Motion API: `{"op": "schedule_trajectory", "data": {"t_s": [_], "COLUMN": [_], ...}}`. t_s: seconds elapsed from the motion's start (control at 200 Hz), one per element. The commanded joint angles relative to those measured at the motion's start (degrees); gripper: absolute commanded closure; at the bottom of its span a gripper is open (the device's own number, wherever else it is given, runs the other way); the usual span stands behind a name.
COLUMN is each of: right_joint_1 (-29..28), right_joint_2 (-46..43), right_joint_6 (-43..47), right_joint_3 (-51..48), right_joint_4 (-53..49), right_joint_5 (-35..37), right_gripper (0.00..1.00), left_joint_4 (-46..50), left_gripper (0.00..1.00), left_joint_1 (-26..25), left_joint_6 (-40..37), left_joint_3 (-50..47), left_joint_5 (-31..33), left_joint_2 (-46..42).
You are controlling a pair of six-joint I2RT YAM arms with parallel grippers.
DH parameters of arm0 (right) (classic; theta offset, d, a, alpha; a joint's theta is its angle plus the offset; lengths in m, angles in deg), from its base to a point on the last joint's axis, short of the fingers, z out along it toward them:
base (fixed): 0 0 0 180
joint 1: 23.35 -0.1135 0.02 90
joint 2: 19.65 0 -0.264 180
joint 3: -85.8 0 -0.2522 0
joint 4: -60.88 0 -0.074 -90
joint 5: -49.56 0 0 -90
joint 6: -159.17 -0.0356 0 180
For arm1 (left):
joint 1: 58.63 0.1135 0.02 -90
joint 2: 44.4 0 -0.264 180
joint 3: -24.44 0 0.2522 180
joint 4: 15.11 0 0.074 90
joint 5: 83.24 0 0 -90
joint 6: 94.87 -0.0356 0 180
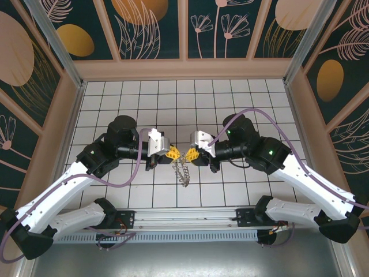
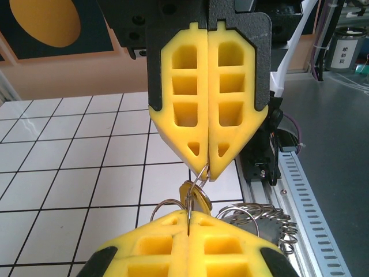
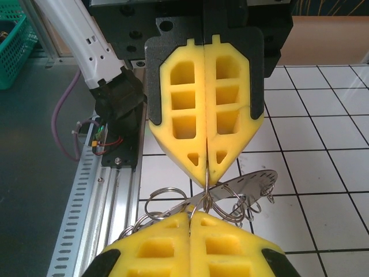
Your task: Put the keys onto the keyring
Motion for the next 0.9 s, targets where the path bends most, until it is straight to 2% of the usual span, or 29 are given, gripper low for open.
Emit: {"op": "schedule_trajectory", "data": {"t_s": [0.0,0.295,0.896], "right_joint_1": [-0.56,-0.56,-0.56], "right_joint_2": [0.68,1.35,1.15], "right_joint_6": [0.99,1.13,0.83], "right_joint_3": [1.75,2.17,2.69], "right_joint_4": [0.5,-0.96,-3.52], "right_joint_5": [-3.37,-4.69,-2.47], "right_gripper": [1.0,1.0,1.0], "left_joint_4": [-1.8,-1.75,-1.89], "left_gripper": [1.0,1.0,1.0], "left_joint_1": [-0.14,-0.17,-0.15], "left_joint_6": [-0.97,-0.94,-0.94], "left_joint_3": [1.76,1.53,1.26], "left_joint_5": [-0.67,-0.31,-0.23], "left_joint_2": [-0.06,-0.24,-1.18]}}
